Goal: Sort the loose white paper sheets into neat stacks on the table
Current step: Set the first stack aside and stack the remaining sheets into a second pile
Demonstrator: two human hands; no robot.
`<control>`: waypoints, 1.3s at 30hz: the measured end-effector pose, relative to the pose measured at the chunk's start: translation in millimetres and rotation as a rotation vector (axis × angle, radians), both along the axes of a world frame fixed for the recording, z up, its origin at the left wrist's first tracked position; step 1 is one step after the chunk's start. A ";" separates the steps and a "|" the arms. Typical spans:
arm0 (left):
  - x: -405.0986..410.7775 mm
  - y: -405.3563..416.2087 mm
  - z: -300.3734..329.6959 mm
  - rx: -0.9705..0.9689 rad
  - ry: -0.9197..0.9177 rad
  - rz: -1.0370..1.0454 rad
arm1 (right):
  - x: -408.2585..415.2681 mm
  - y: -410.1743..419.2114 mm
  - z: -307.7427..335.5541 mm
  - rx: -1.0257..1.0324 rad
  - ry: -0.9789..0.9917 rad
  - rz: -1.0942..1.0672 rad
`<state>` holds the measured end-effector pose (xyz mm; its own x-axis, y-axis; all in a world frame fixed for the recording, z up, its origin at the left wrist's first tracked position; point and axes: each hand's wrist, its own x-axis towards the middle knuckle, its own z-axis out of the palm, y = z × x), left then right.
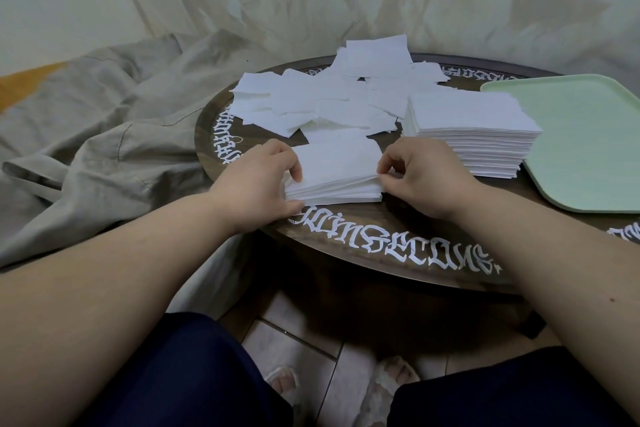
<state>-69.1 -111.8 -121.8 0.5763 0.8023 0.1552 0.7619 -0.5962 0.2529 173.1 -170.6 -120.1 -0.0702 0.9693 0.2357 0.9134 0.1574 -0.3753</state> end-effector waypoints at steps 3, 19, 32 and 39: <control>0.0 0.9 -0.9 0.013 0.001 -0.009 | 0.8 0.7 -2.6 -0.010 -0.013 0.013; -0.9 1.4 -0.6 -0.009 0.035 -0.002 | -1.4 0.7 -1.2 -0.037 -0.042 0.034; -1.0 1.4 0.3 -0.040 0.057 0.010 | -0.6 1.2 1.5 -0.106 -0.046 0.055; -1.9 0.5 3.0 -0.063 -0.001 0.068 | -5.0 3.8 5.1 0.018 0.009 0.049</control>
<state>-70.9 -111.3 -118.8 0.5197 0.8480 0.1041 0.8000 -0.5258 0.2890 168.1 -166.9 -115.0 -0.1151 0.9604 0.2536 0.9012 0.2083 -0.3801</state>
